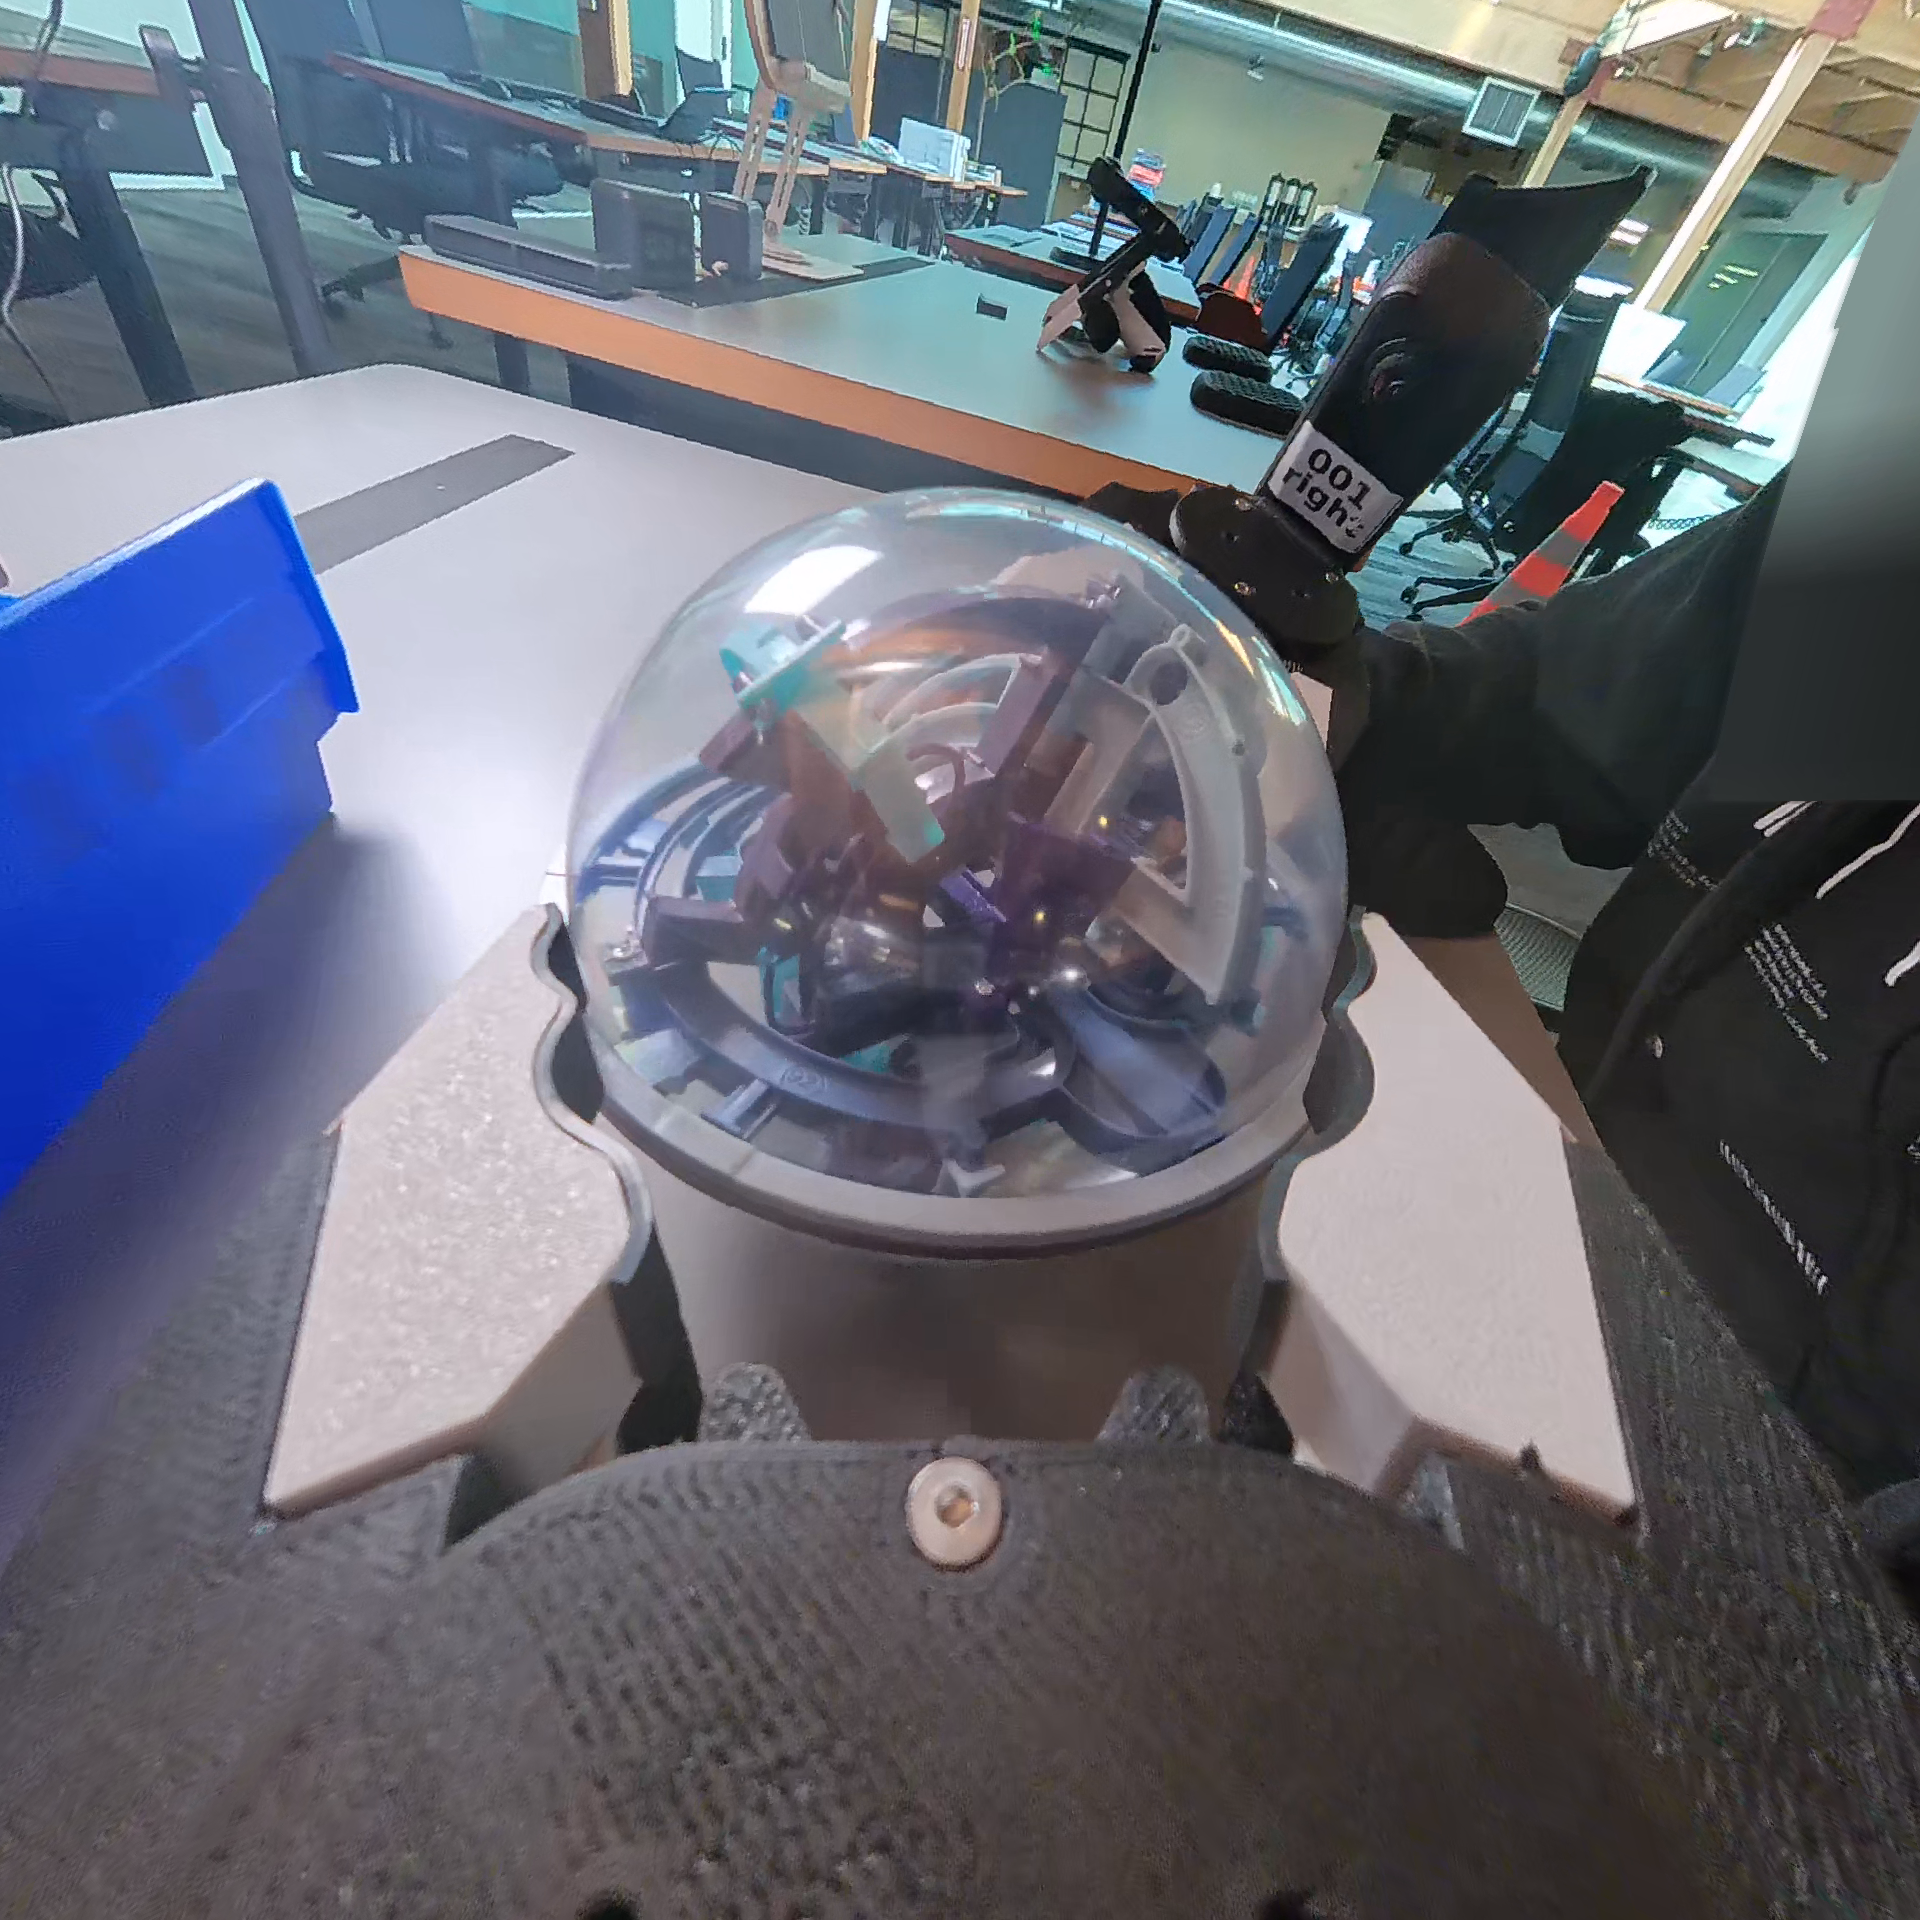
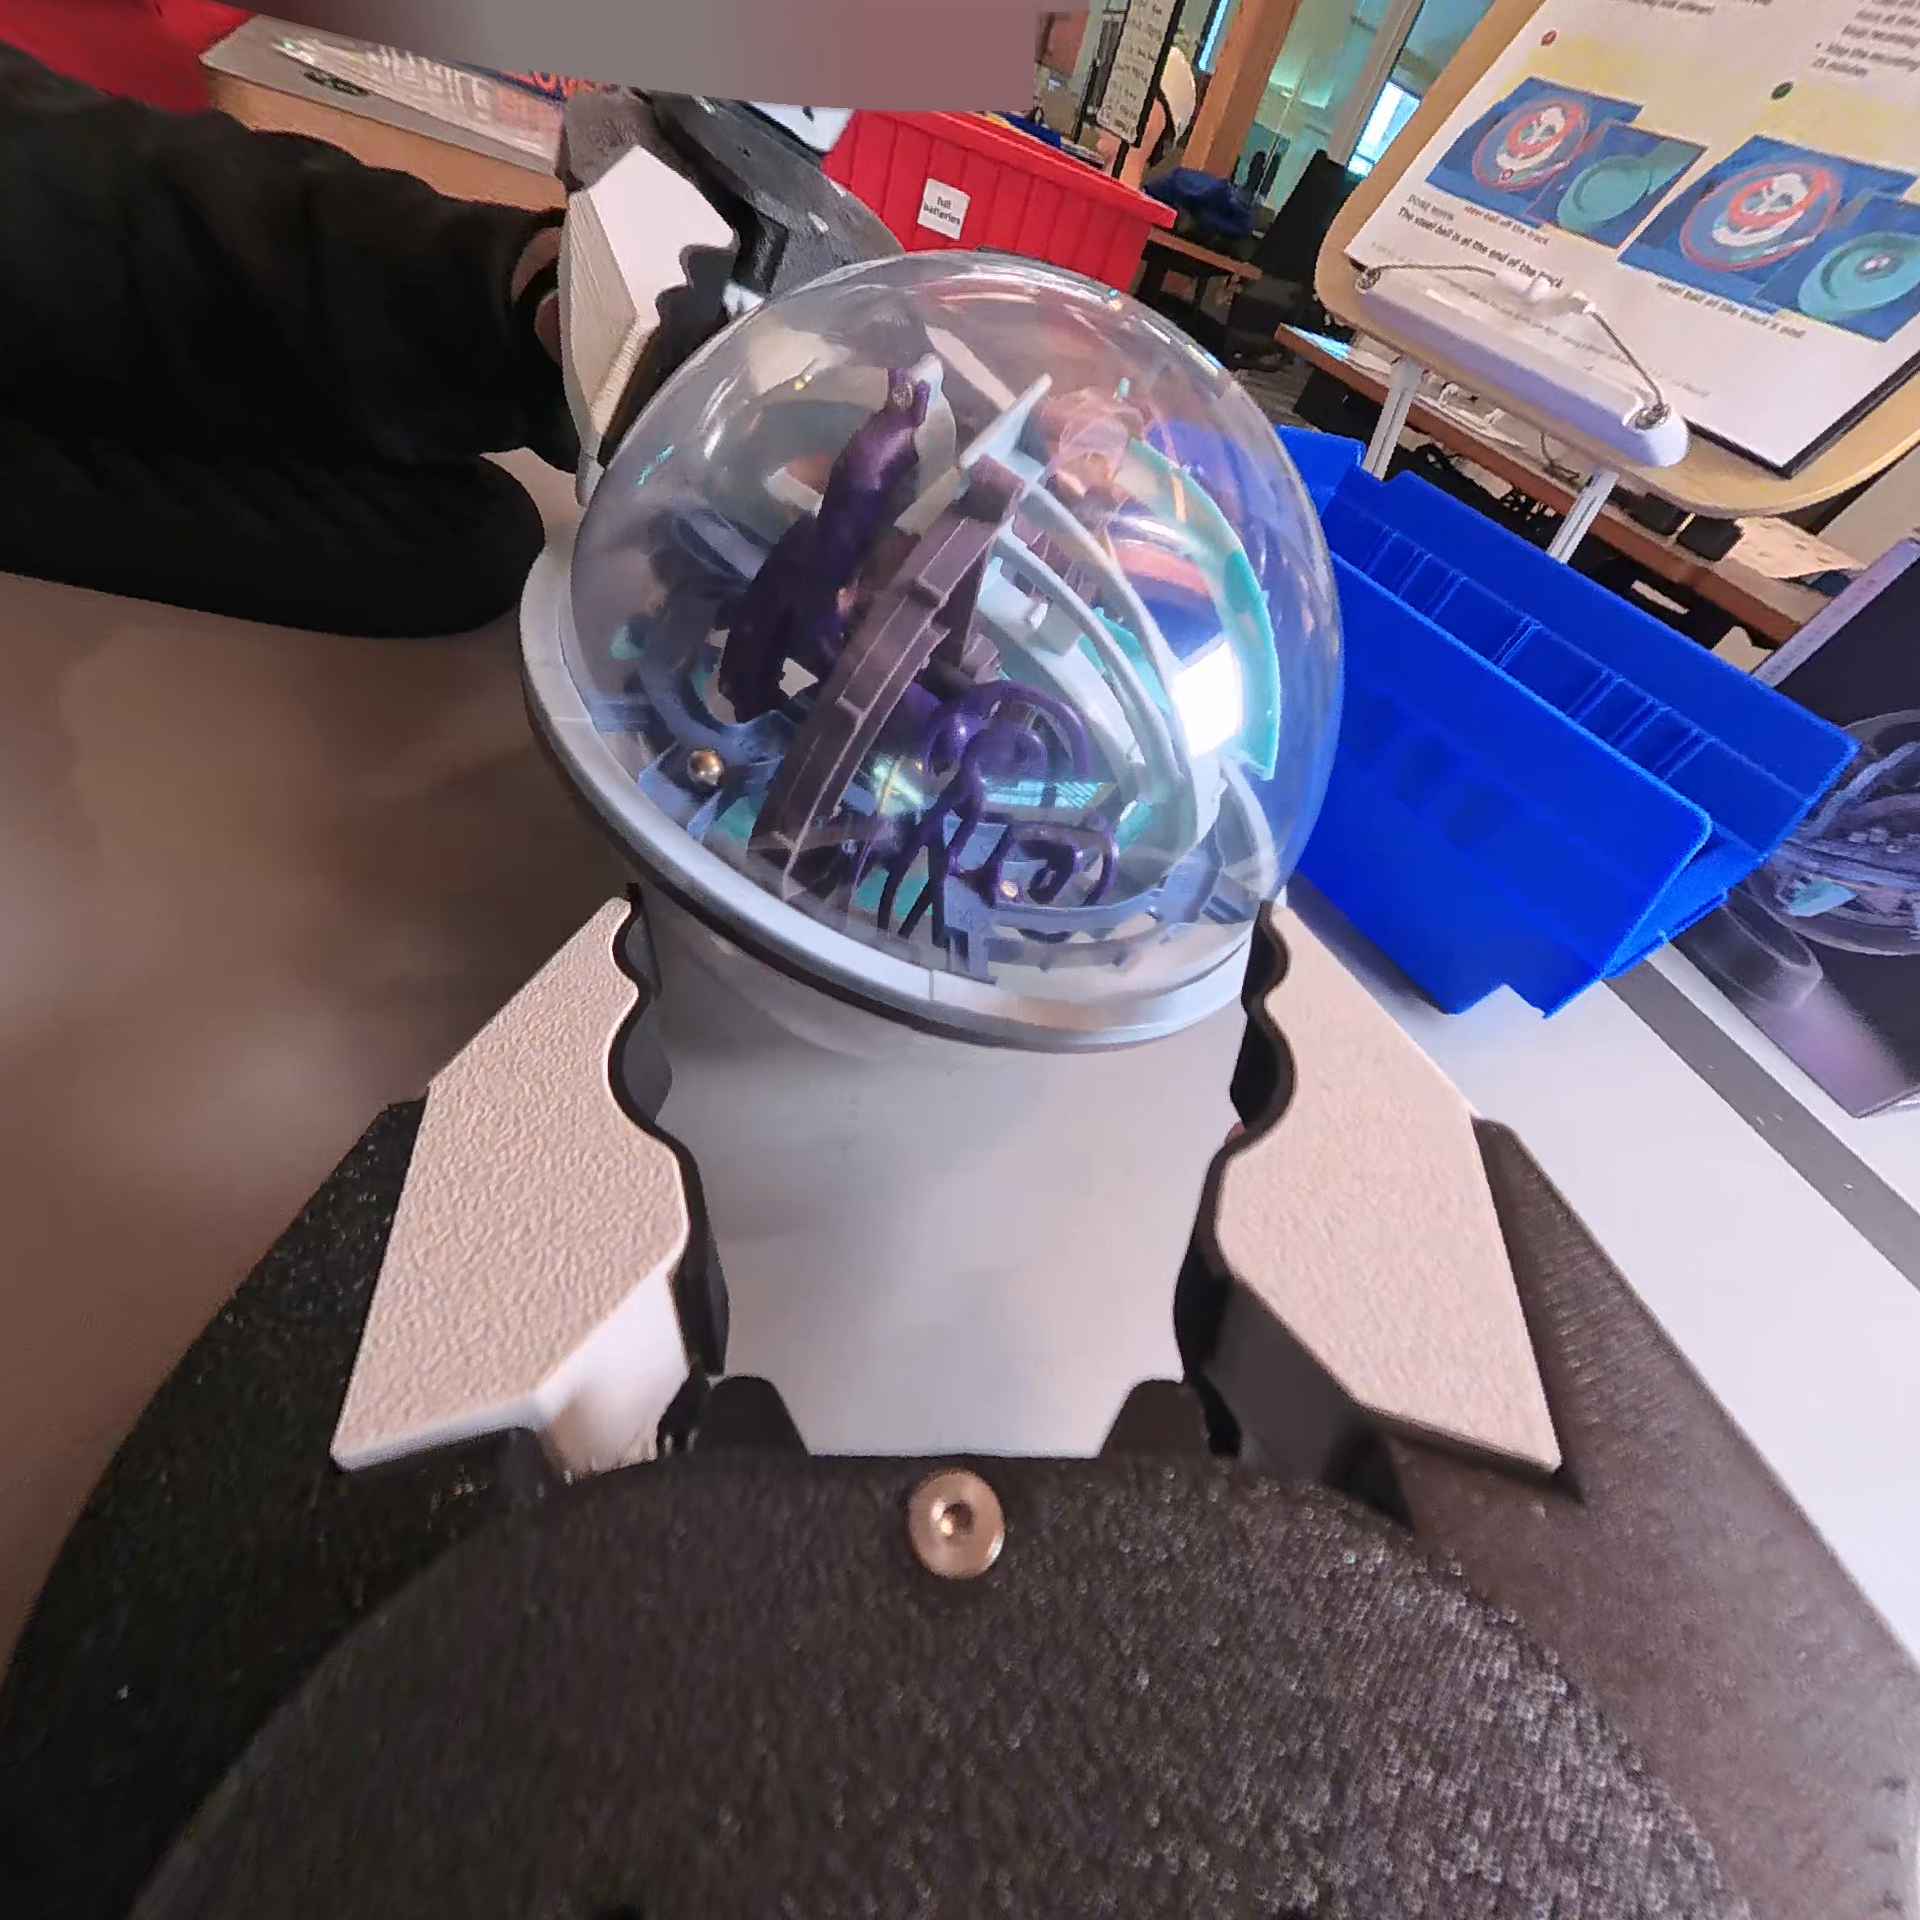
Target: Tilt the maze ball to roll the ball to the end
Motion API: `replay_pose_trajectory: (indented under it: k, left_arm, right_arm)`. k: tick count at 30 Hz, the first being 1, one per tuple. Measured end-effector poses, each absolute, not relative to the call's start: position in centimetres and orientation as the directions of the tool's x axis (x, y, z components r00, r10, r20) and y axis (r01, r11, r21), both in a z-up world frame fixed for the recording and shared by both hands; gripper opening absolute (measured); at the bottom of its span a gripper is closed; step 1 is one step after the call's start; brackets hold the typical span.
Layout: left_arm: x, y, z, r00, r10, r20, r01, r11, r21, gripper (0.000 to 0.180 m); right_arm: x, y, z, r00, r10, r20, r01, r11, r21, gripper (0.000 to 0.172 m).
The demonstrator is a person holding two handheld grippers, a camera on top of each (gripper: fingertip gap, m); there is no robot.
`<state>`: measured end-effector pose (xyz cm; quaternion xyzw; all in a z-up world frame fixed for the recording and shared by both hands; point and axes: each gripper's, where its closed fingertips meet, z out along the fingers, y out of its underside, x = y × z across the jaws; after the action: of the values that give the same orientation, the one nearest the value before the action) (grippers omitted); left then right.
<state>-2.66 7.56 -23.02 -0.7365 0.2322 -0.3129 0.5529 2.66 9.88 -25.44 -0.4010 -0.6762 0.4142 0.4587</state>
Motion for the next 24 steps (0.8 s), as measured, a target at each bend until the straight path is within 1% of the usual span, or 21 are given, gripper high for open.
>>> replay_pose_trajectory:
  k: [12,19,21,24]
  left_arm:
    - [-2.8,7.5,-23.2,0.687,-0.687,0.237,0.029,-0.300,-0.953,0.138]
    - [-3.0,7.3,-22.8,0.697,-0.688,0.202,0.012,-0.271,-0.962,0.137]
    - [-2.8,7.1,-22.6,0.689,-0.698,0.193,0.007,-0.260,-0.966,0.141]
    - [-2.4,6.6,-22.6,0.665,-0.724,0.184,-0.009,-0.254,-0.967,0.154]
  right_arm:
    - [2.8,9.8,-25.2,-0.265,0.928,0.263,0.155,0.310,-0.938,0.108]
    - [2.6,9.9,-25.7,-0.278,0.931,0.237,0.190,0.296,-0.936,0.105]
    - [2.6,9.9,-25.9,-0.284,0.932,0.226,0.203,0.289,-0.936,0.105]
    - [2.5,10.0,-26.2,-0.296,0.935,0.196,0.220,0.267,-0.938,0.104]
